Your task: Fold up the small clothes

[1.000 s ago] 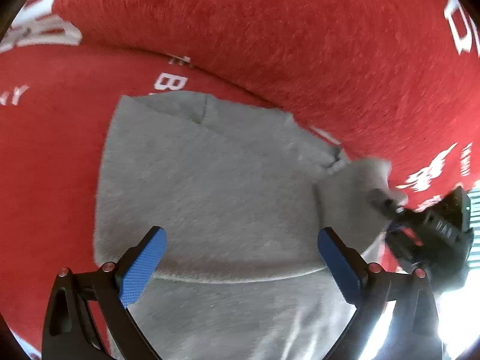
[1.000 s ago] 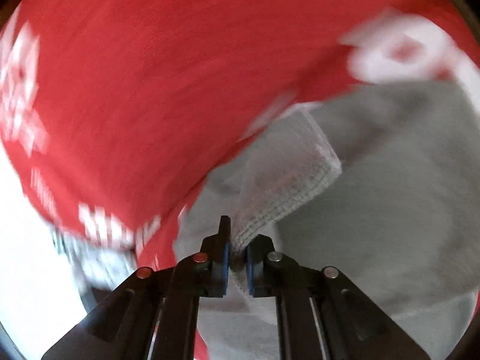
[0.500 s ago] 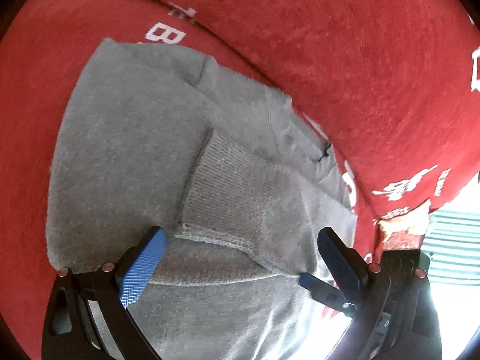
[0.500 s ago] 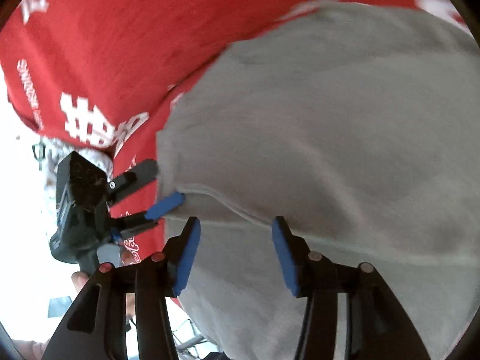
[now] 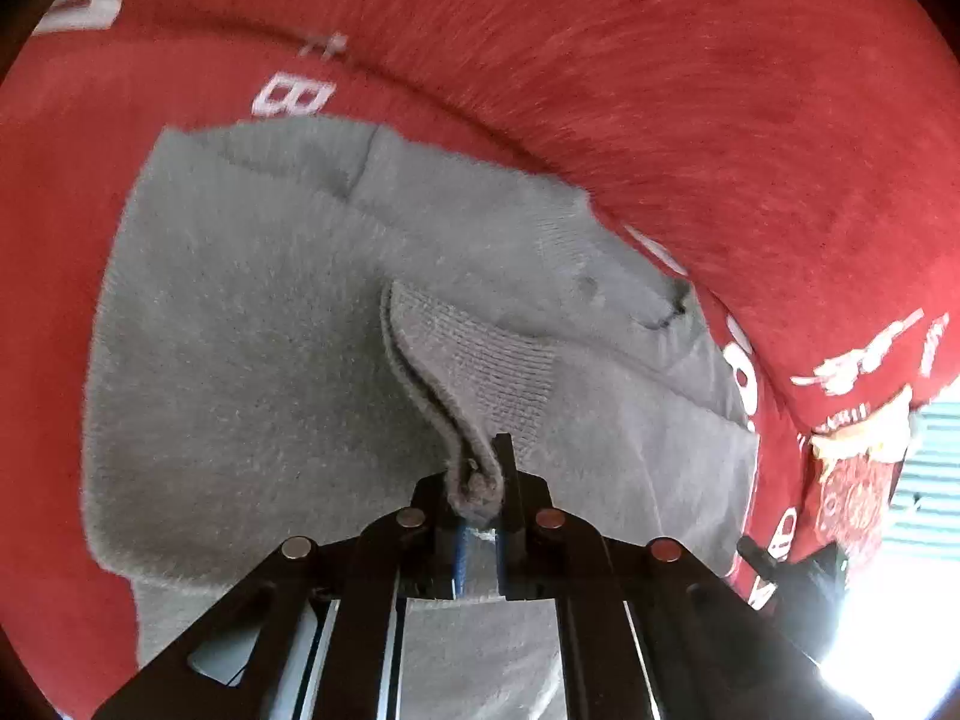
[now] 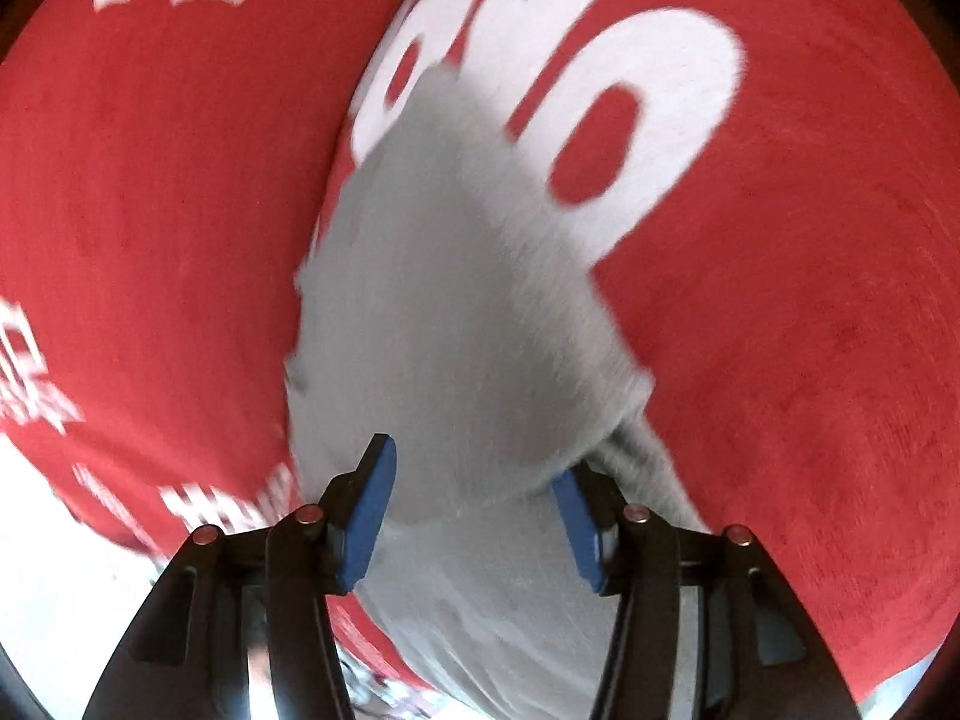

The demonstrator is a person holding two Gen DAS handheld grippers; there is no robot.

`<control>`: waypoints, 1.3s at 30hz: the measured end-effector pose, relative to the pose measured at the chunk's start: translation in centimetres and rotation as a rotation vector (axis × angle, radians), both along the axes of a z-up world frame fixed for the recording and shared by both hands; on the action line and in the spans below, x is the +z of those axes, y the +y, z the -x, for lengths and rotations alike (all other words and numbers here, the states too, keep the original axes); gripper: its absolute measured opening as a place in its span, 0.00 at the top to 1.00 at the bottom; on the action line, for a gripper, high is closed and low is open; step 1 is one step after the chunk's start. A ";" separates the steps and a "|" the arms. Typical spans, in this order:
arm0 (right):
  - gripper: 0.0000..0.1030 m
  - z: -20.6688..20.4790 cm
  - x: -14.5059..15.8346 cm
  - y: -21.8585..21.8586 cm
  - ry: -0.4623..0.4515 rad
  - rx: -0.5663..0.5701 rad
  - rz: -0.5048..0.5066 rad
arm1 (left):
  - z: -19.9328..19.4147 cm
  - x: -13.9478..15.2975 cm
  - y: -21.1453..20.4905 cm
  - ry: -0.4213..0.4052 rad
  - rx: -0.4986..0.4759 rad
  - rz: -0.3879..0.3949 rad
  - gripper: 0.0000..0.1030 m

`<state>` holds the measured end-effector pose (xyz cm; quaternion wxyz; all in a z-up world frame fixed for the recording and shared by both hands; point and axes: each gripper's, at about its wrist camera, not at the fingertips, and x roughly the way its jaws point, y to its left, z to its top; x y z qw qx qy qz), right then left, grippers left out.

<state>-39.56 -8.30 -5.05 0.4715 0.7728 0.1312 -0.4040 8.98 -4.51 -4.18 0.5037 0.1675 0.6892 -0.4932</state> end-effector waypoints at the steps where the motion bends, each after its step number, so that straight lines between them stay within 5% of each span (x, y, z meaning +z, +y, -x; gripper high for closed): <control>1: 0.94 0.1 0.3 -0.4 0.023 0.018 0.009 | 0.1 0.6 0.3 -0.005 -0.008 0.016 0.93; 6: 0.94 1.2 2.8 -2.4 0.115 0.163 0.141 | 0.8 1.2 2.3 -0.039 -0.062 0.027 0.93; 14: 0.92 1.9 0.6 -1.7 0.156 0.261 0.094 | 1.9 0.4 2.9 -0.183 -0.125 -0.007 0.93; 17: 0.85 3.0 1.0 -0.9 0.141 0.258 0.070 | 0.9 0.8 3.3 -0.267 -0.130 -0.044 0.71; 19: 0.71 2.8 1.7 -0.5 0.144 0.318 0.059 | -0.4 1.3 3.9 -0.362 -0.114 -0.066 0.47; 21: 0.59 2.0 2.8 -0.1 0.164 0.390 0.071 | -1.5 1.8 4.4 -0.386 -0.098 -0.069 0.47; 24: 0.59 1.8 5.3 0.0 0.207 0.457 0.149 | -2.6 2.5 5.0 -0.375 -0.065 -0.076 0.47; 29: 0.57 4.2 5.1 -3.8 0.294 0.328 0.156 | -1.5 3.3 4.4 -0.374 -0.084 -0.053 0.47; 36: 0.59 1.6 1.3 -9.2 0.342 0.332 0.130 | 2.5 1.9 2.1 -0.408 -0.131 -0.066 0.47; 37: 0.70 1.0 1.2 -9.6 0.366 0.356 0.132 | 2.6 1.8 2.1 -0.409 -0.130 -0.069 0.47; 38: 0.92 0.6 1.5 -9.8 0.383 0.374 0.141 | 2.8 1.6 2.1 -0.416 -0.131 -0.074 0.47; 39: 0.92 0.1 2.3 -9.9 0.407 0.395 0.170 | 3.1 1.6 2.0 -0.432 -0.136 -0.076 0.47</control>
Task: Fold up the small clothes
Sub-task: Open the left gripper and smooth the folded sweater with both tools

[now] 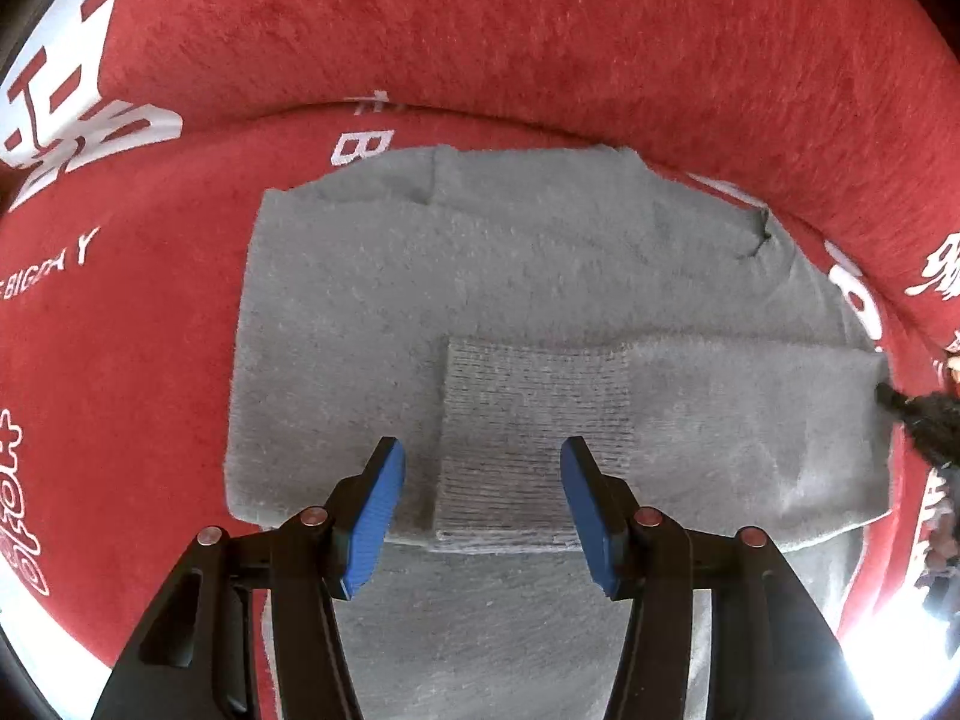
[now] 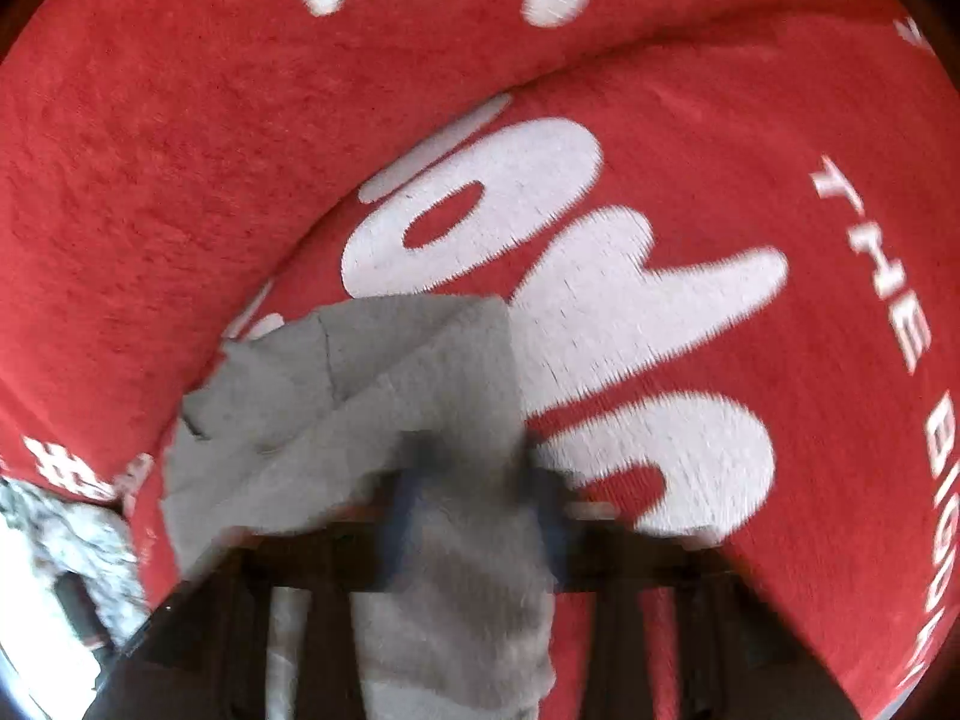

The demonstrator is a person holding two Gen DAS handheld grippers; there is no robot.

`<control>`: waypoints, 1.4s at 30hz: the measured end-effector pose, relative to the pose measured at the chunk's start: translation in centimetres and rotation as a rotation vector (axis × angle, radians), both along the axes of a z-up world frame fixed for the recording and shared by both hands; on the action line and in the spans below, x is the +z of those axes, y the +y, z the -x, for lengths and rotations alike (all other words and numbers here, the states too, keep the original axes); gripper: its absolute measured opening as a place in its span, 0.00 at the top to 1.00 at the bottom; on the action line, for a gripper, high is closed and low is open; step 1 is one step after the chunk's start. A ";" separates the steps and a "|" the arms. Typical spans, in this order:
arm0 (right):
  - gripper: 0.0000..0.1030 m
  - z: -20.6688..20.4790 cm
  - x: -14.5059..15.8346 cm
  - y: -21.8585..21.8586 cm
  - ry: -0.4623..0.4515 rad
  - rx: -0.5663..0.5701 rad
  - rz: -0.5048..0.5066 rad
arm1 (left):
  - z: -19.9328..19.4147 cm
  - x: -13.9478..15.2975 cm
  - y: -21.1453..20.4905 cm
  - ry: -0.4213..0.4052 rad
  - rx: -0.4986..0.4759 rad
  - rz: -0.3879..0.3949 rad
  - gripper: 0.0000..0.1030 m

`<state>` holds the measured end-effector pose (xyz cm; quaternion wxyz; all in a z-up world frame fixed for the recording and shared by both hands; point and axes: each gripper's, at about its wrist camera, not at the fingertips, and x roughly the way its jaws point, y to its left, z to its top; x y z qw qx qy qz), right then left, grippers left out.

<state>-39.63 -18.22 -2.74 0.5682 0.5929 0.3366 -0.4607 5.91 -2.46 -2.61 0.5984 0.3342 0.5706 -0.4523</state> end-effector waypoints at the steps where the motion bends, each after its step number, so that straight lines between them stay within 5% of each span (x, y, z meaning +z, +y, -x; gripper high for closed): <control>1: 0.92 -0.5 1.0 0.0 0.025 0.030 0.035 | 0.2 -0.1 0.0 -0.019 -0.008 -0.002 0.47; 3: 0.93 -1.0 1.9 -0.7 0.095 0.085 0.082 | 0.8 -0.7 -0.2 -0.057 -0.030 -0.018 0.47; 6: 0.92 0.3 -0.4 -1.5 0.173 0.089 0.022 | 1.2 -1.1 -0.2 -0.077 -0.032 -0.007 0.37; 12: 0.90 2.5 0.5 -0.9 0.142 -0.018 0.005 | 1.2 -0.5 -0.1 -0.111 -0.045 -0.023 0.37; 20: 0.90 1.5 4.0 3.9 0.047 0.072 0.001 | 1.0 1.3 0.4 -0.127 -0.069 -0.007 0.37; 26: 0.95 0.5 1.2 6.7 0.127 0.133 -0.022 | 1.5 -0.6 1.0 -0.149 -0.071 -0.034 0.33; 28: 0.99 1.1 1.3 6.8 0.137 0.137 -0.011 | 1.2 -0.5 1.4 -0.163 -0.068 -0.029 0.25; 34: 0.97 1.4 2.4 7.7 0.213 0.157 -0.045 | 0.8 0.3 2.2 -0.169 -0.071 -0.047 0.25; 42: 0.93 1.3 3.5 10.8 0.192 0.118 -0.086 | 1.6 1.5 3.9 -0.162 -0.070 -0.088 0.25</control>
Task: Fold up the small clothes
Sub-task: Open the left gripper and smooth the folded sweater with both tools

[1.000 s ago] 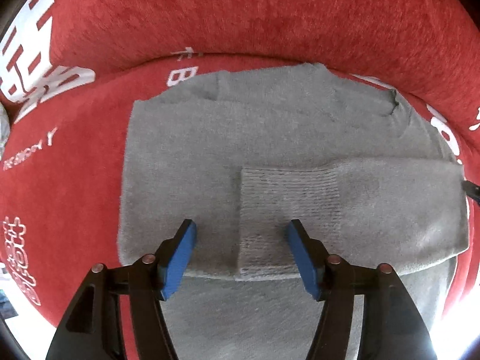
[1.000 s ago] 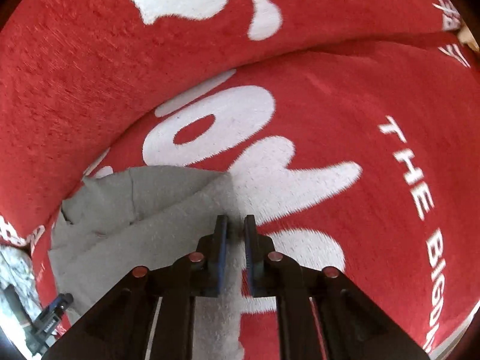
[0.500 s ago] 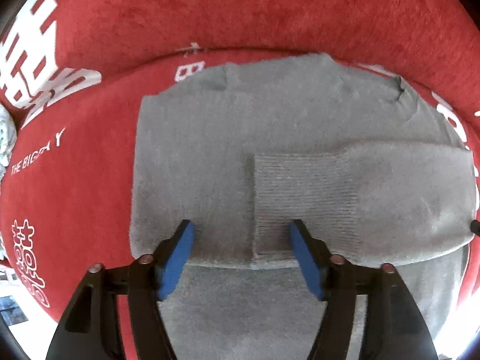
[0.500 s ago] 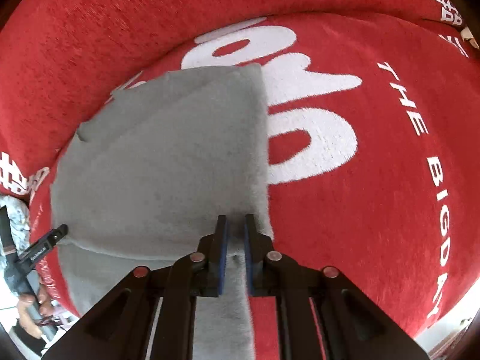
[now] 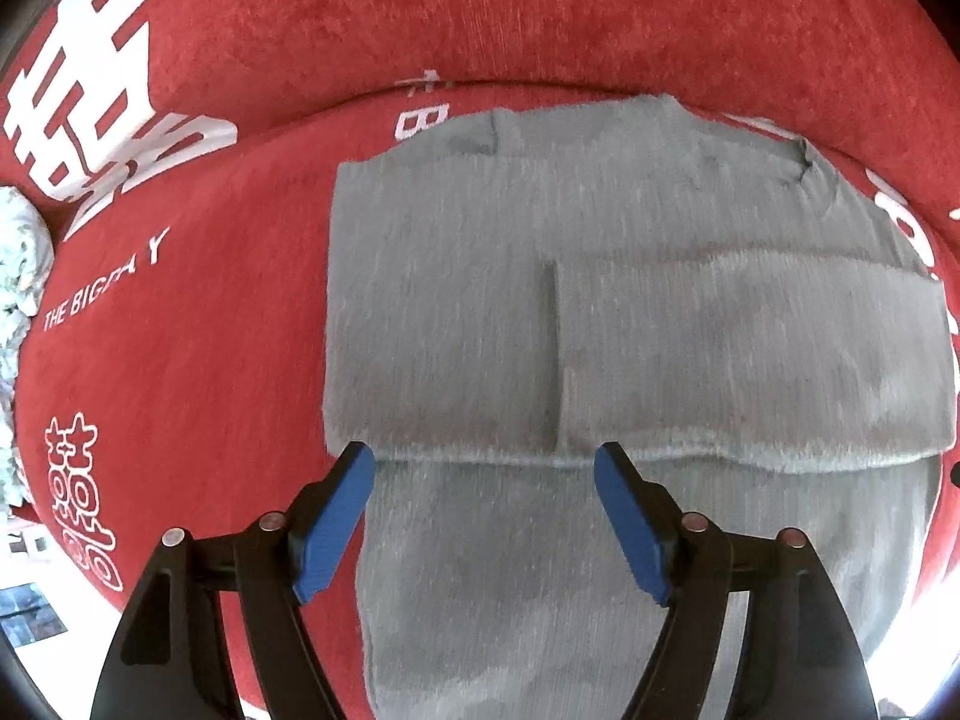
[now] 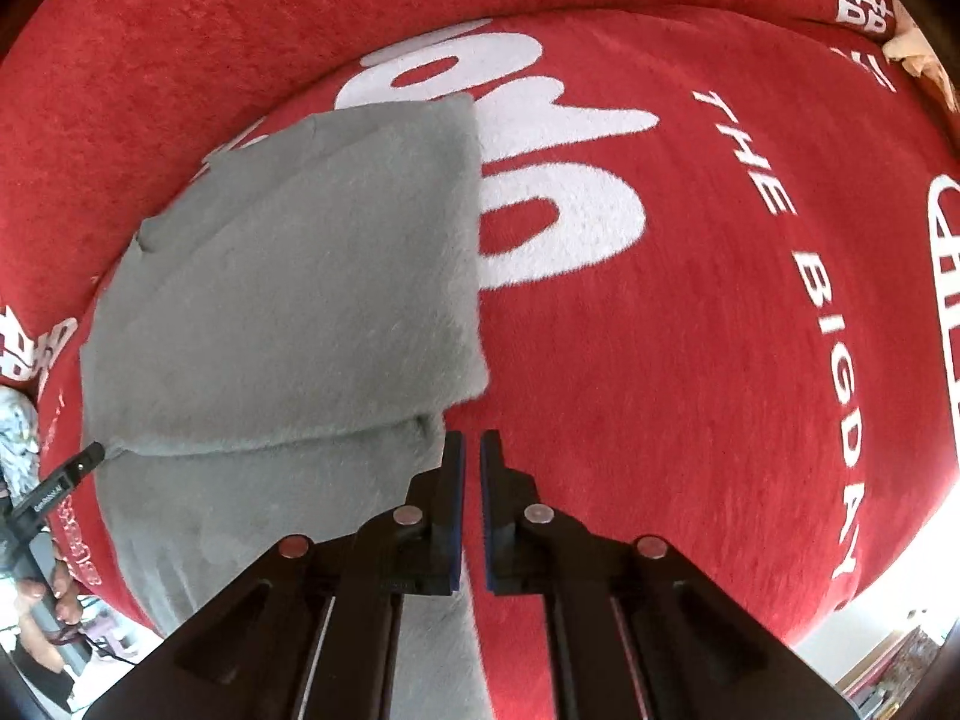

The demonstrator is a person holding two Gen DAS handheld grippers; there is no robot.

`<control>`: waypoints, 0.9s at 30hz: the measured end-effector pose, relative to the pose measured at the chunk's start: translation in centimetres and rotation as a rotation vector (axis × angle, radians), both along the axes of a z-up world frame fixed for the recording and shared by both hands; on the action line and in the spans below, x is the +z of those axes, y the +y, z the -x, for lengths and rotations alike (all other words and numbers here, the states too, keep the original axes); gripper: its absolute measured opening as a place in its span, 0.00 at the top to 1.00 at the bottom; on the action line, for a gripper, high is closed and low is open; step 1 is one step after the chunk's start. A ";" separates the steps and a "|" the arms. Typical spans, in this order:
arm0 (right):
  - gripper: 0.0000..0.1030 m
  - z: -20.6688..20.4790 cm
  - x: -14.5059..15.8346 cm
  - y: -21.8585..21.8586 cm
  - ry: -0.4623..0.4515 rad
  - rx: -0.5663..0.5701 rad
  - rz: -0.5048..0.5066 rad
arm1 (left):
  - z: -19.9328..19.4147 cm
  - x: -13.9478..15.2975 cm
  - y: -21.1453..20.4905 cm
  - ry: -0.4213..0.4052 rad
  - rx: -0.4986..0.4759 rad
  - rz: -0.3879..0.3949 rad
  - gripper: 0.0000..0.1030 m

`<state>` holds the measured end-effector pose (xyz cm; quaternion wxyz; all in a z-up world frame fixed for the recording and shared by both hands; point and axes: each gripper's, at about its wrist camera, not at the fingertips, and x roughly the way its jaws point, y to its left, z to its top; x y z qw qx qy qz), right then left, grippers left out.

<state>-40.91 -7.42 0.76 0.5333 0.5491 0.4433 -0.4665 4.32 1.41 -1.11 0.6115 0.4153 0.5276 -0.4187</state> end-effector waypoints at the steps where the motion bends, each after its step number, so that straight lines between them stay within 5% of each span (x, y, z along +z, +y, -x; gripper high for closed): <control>1: 0.93 -0.1 0.2 0.3 -0.004 0.000 -0.004 | 0.1 0.1 0.2 0.001 -0.002 -0.005 0.25; 16: 0.92 -2.1 1.6 1.8 -0.079 -0.005 -0.040 | 2.8 1.5 1.0 0.022 -0.038 -0.039 0.25; 27: 0.66 -2.4 1.9 2.3 -0.124 0.038 -0.066 | 5.1 2.2 1.3 0.037 -0.022 -0.061 0.25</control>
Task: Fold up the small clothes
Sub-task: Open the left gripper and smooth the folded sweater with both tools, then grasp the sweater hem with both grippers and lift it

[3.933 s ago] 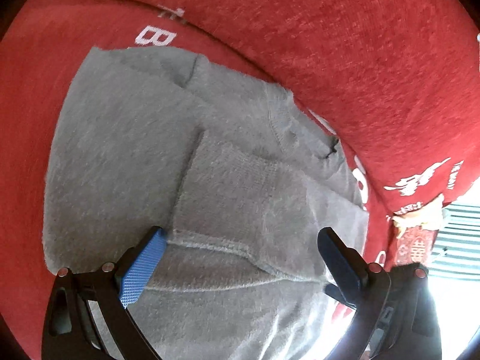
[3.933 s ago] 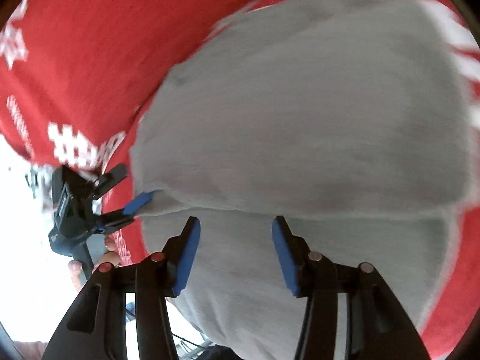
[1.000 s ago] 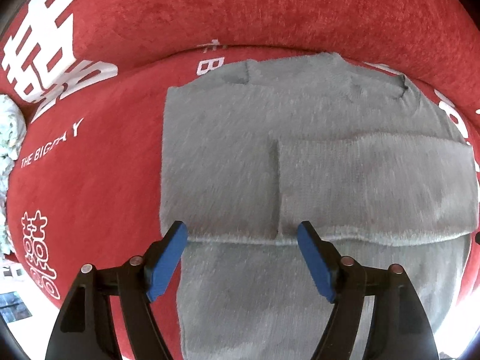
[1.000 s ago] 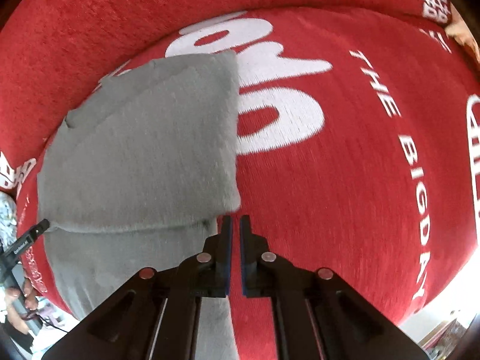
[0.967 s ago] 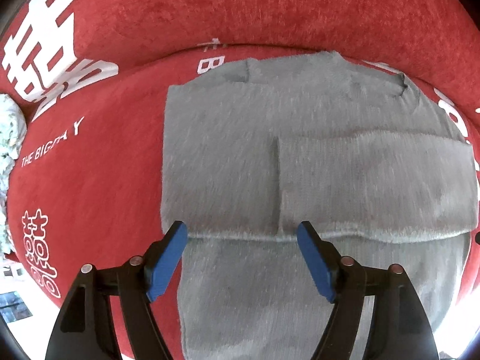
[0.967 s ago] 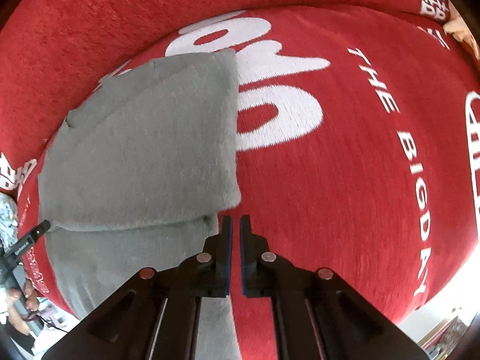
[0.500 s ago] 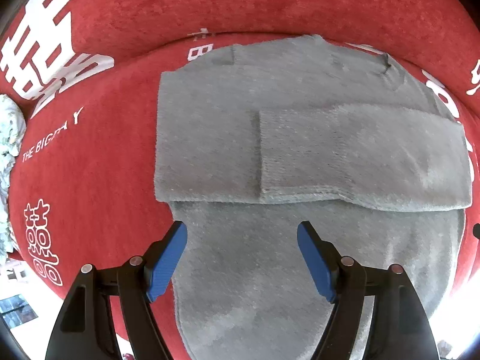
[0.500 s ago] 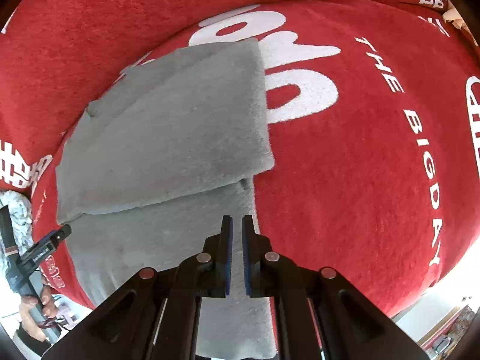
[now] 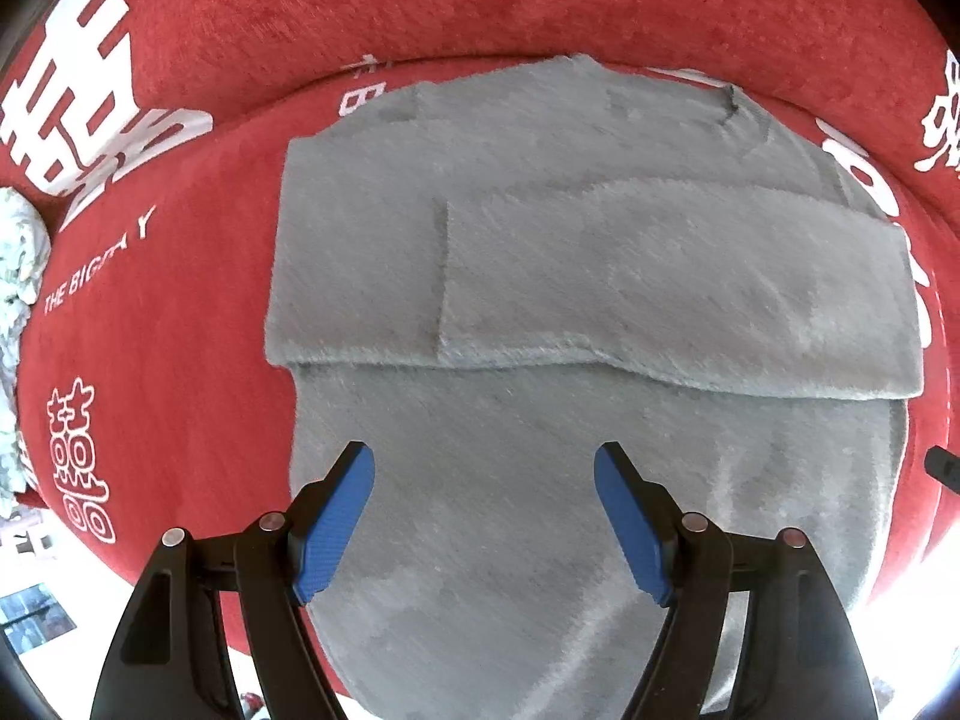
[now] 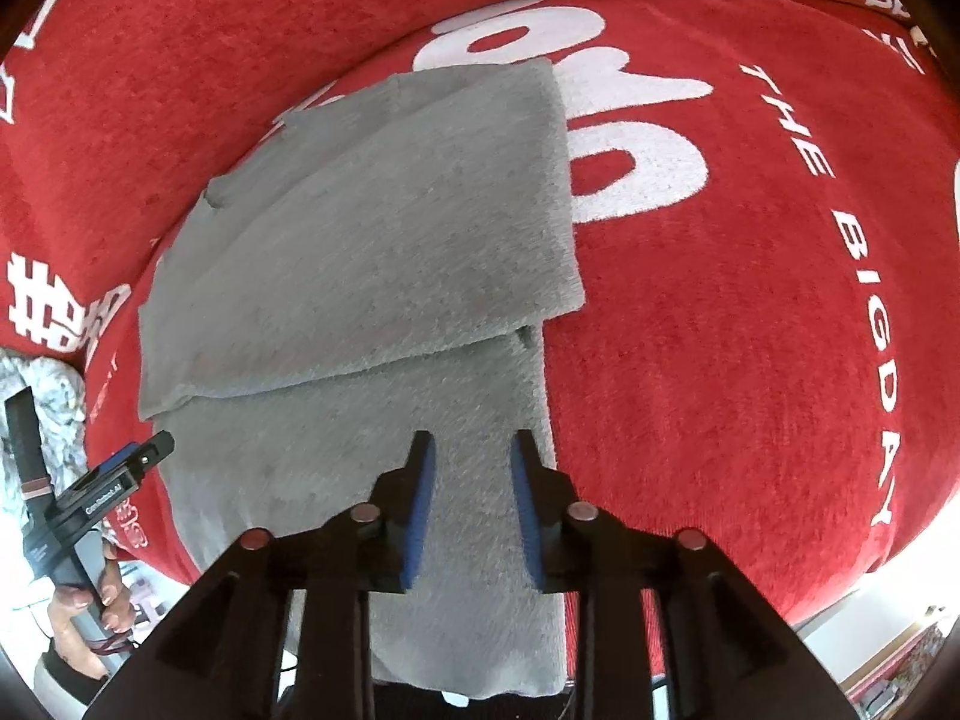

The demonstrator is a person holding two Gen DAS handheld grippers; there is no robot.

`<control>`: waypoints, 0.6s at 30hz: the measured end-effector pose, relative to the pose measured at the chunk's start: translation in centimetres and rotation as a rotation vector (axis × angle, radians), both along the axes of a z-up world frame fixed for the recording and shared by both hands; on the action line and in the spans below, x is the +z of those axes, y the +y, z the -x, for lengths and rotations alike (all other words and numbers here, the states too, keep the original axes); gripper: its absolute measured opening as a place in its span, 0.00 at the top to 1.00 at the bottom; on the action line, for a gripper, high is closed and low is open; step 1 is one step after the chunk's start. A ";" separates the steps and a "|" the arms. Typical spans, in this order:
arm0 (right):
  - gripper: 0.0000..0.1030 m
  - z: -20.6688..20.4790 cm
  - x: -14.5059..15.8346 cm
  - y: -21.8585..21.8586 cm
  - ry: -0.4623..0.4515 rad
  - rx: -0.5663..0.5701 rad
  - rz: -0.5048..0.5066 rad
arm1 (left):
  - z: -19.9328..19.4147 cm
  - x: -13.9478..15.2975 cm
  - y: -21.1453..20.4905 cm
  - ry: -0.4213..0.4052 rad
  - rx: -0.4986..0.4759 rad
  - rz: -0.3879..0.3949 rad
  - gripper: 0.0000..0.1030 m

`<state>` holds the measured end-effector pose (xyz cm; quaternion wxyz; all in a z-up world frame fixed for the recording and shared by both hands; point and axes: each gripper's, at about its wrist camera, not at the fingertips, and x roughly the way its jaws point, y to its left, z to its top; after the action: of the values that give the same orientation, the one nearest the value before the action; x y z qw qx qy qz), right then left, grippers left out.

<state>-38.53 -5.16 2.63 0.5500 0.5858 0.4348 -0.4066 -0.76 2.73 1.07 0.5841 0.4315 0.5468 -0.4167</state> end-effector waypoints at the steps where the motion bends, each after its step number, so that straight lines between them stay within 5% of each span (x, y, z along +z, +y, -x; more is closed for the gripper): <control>1: 0.66 0.0 0.0 0.0 -0.006 0.006 -0.006 | 0.3 0.1 0.1 0.003 0.003 -0.002 0.25; 8: 0.52 0.3 -0.1 0.2 -0.040 0.044 -0.029 | 1.9 -0.1 1.5 0.038 0.038 -0.025 0.24; 10: 0.51 0.4 -0.3 0.4 -0.055 0.052 -0.039 | 2.2 0.1 1.9 0.037 0.051 -0.012 0.00; 15: 0.27 0.3 -0.6 1.1 -0.109 0.086 -0.047 | 2.9 0.9 3.1 0.028 0.078 0.005 0.00; 18: 0.23 0.1 -0.9 1.9 -0.151 0.108 -0.059 | 3.0 0.6 4.1 0.036 0.096 -0.013 0.00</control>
<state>-38.59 -3.28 1.75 0.5848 0.6066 0.4346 -0.3181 -3.71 6.85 1.64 0.5906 0.4009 0.5802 -0.3923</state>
